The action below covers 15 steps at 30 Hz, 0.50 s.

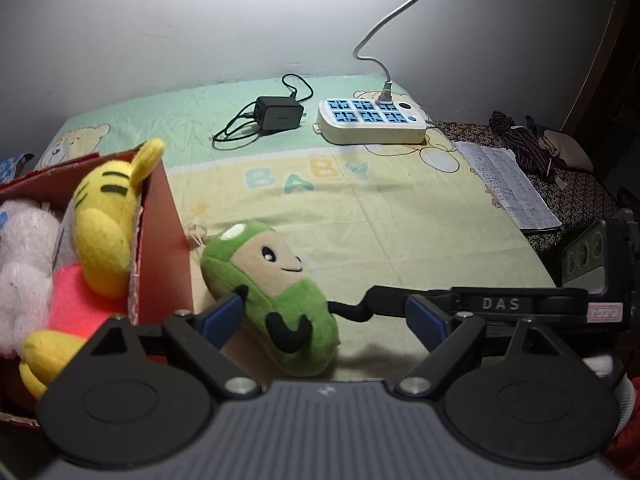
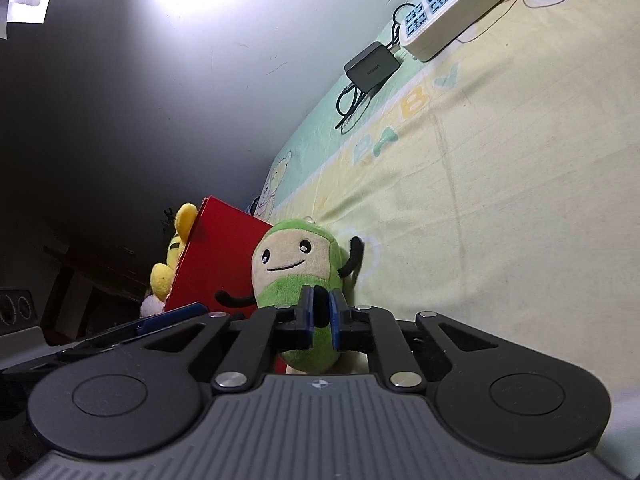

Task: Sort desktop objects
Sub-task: 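Close the right tool on the green plush and lift it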

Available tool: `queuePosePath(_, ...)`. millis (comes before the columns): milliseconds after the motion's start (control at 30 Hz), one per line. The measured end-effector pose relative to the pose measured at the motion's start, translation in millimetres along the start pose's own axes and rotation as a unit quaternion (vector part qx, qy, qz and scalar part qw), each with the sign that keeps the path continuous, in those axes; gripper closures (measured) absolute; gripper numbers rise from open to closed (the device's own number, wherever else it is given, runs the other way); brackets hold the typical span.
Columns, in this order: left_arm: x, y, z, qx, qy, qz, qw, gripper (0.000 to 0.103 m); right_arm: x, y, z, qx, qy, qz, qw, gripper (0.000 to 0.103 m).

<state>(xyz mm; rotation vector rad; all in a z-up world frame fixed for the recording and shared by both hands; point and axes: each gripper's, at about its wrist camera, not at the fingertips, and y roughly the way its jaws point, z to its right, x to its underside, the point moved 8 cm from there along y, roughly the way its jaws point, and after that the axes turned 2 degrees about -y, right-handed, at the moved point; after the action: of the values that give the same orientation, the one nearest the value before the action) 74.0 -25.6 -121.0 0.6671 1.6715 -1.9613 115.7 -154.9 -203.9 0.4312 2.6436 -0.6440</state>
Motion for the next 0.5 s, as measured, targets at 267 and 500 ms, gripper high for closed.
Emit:
queuePosePath(267,7,9,23,0.007,-0.015,-0.006,0.9998,0.015,-9,-17,18,0.0,0.045,0.014,0.999,0.077)
queuePosePath(500,13,42,-5,-0.032,-0.082,-0.031,0.9956,0.015,-21,22,21,-0.021,0.072,-0.004,0.997,0.069)
